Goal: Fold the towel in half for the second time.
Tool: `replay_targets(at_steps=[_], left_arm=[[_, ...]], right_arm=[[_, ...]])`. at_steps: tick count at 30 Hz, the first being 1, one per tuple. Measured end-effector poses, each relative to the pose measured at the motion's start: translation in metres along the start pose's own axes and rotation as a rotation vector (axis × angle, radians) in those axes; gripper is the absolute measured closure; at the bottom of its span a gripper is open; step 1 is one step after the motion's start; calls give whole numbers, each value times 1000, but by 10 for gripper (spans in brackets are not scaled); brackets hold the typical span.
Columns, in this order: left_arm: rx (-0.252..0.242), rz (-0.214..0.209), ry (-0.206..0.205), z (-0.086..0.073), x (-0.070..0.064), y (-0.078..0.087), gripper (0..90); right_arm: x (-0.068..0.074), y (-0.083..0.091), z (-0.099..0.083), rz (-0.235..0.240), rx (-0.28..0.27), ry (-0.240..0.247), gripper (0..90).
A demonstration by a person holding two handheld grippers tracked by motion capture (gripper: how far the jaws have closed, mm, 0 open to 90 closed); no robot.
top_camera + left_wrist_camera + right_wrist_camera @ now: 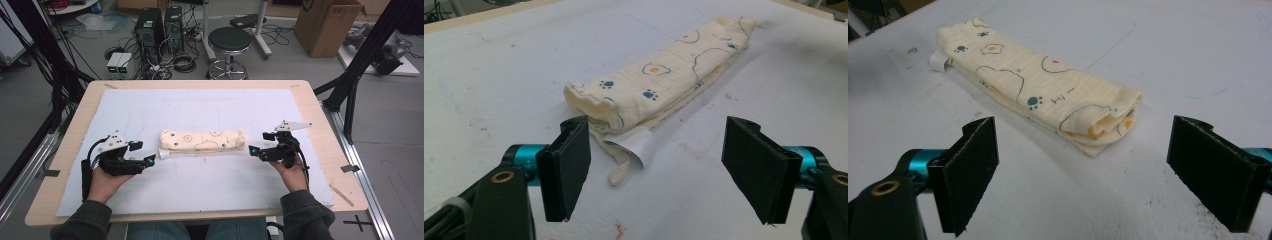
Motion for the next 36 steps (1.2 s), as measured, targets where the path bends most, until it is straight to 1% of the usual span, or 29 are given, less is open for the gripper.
replay_targets(at_steps=[3,9,13,16,17,20,23,25,30,32,34,36], left_arm=[[-3,-2,-6,-3,-2,3,277],[-18,8,5,-8,-1,9,264],[-13,14,2,-11,-2,13,262],[-15,12,-2,-13,-5,15,260],[-15,13,-2,-13,-6,15,260],[-15,15,-16,-15,-8,17,258],[-3,17,-25,-19,-11,17,254],[3,13,-23,-21,-12,17,254],[2,20,-24,-24,-14,20,254],[6,22,-32,-25,-14,21,254],[7,23,-27,-26,-15,21,253],[6,20,-31,-27,-16,23,253]], right_arm=[[0,3,-4,0,-3,-8,123],[2,9,-10,-14,-9,13,123],[3,12,-13,-22,-12,30,122],[5,14,-17,-23,-8,28,122],[6,15,-18,-26,-6,39,122],[8,17,-21,-28,-2,50,122],[10,20,-24,-26,-4,49,122],[10,22,-26,-33,-7,59,121],[10,27,-33,-38,-1,54,122],[10,30,-35,-42,3,50,122],[10,32,-37,-44,2,52,122],[12,34,-39,-43,3,43,122]])
Point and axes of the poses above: each handheld gripper's, and its own axes: y roughly backward along the jaws, z roughly out of its top, x roughly to its left, the point moved 6 cm from there along -y, roughly forward along the jaws, and after that the axes turned 1 degree about y, right-handed, at the moved point
